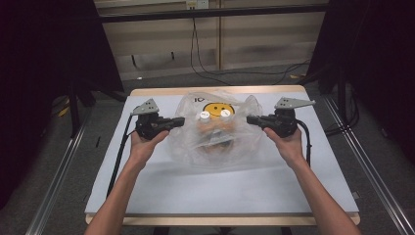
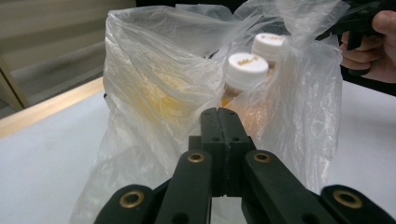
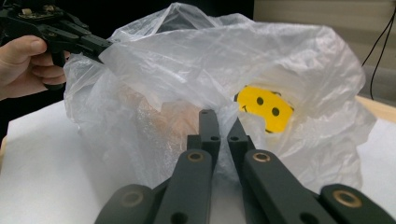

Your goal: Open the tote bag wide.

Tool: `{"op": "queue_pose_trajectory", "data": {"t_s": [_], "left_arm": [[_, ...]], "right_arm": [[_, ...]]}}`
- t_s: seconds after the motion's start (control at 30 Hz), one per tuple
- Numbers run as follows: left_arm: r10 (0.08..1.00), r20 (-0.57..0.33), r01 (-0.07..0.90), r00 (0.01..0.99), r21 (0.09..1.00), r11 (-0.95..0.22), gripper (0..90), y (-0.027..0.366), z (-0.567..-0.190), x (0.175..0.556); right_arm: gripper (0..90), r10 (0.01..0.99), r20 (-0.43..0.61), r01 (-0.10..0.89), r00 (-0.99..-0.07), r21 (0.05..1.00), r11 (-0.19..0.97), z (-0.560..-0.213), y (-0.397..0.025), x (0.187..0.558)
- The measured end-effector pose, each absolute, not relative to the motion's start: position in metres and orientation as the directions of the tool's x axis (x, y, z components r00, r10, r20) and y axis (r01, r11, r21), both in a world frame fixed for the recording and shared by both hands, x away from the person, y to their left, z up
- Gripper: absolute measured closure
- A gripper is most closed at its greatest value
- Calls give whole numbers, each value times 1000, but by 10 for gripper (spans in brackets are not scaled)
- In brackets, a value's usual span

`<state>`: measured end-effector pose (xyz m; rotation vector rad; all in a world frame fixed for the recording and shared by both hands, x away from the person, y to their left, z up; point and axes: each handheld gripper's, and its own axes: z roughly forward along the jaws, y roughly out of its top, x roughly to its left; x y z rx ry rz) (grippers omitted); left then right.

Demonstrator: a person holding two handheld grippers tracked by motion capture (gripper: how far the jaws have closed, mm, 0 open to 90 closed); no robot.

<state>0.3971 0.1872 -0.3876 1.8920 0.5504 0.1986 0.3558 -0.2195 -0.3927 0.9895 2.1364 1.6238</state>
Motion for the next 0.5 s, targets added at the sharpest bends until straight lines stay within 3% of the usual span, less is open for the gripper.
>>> {"op": "queue_pose_trajectory", "data": {"t_s": [0.5], "left_arm": [[460, -118, 307, 880, 881, -361, 900, 184, -418, 397]], "right_arm": [[900, 656, 193, 409, -730, 892, 193, -420, -210, 356]]}}
